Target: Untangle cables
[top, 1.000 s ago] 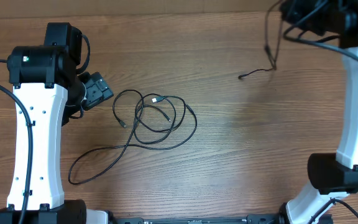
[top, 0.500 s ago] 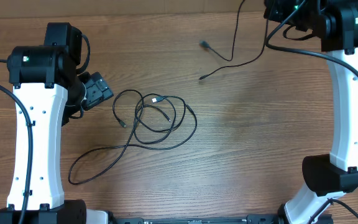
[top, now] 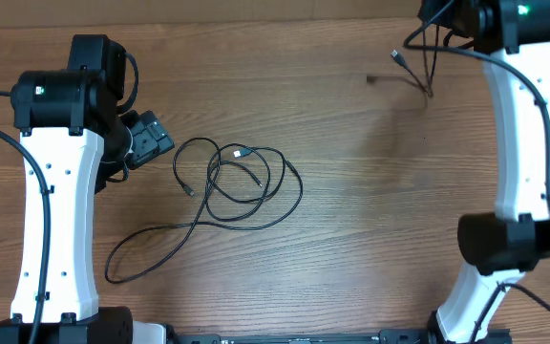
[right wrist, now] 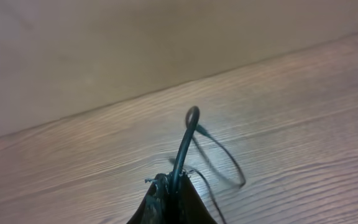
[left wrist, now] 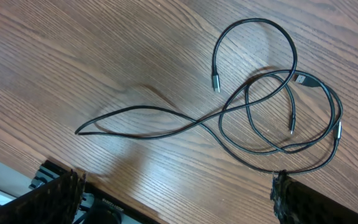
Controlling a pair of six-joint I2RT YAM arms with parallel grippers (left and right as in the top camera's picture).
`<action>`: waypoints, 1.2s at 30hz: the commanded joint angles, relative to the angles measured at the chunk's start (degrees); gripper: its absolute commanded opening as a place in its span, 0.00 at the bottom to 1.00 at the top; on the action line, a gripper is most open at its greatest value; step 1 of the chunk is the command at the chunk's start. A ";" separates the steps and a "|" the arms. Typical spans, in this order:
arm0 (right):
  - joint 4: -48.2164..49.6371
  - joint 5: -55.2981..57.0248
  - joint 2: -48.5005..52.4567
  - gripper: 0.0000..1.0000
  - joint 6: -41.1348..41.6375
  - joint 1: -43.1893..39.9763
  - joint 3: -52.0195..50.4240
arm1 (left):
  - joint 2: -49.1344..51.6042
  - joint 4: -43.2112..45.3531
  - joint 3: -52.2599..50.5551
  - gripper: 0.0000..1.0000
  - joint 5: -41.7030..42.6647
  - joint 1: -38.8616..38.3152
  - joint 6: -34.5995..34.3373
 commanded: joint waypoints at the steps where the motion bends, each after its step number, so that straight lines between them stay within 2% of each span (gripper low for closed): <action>1: 0.55 -2.91 0.33 0.04 -0.13 -0.81 0.00 | 0.15 0.09 -0.48 0.99 0.11 -0.02 0.28; 4: 0.76 -8.37 -0.48 0.04 -0.31 -0.63 0.17 | 0.15 0.09 -0.48 1.00 0.11 -0.02 0.28; 9: 1.95 -25.97 -2.58 0.04 -3.50 -0.20 0.52 | 0.15 0.09 -0.48 0.99 0.11 -0.02 0.28; 16: 3.74 -39.19 -5.11 0.04 -3.52 -0.22 0.52 | 0.15 0.09 -0.48 1.00 0.11 -0.02 0.28; 21: 3.61 -35.78 -5.60 0.04 -3.43 -0.59 0.52 | 0.15 0.09 -0.48 1.00 0.11 -0.02 0.28; 28: 2.32 -21.07 -5.14 0.04 -2.84 -3.23 0.31 | 0.15 0.09 -0.48 1.00 0.09 -0.02 0.28; 36: 1.92 -19.54 -3.89 0.04 -2.89 -7.08 -1.09 | 0.15 0.09 -0.48 0.99 0.11 -0.02 0.28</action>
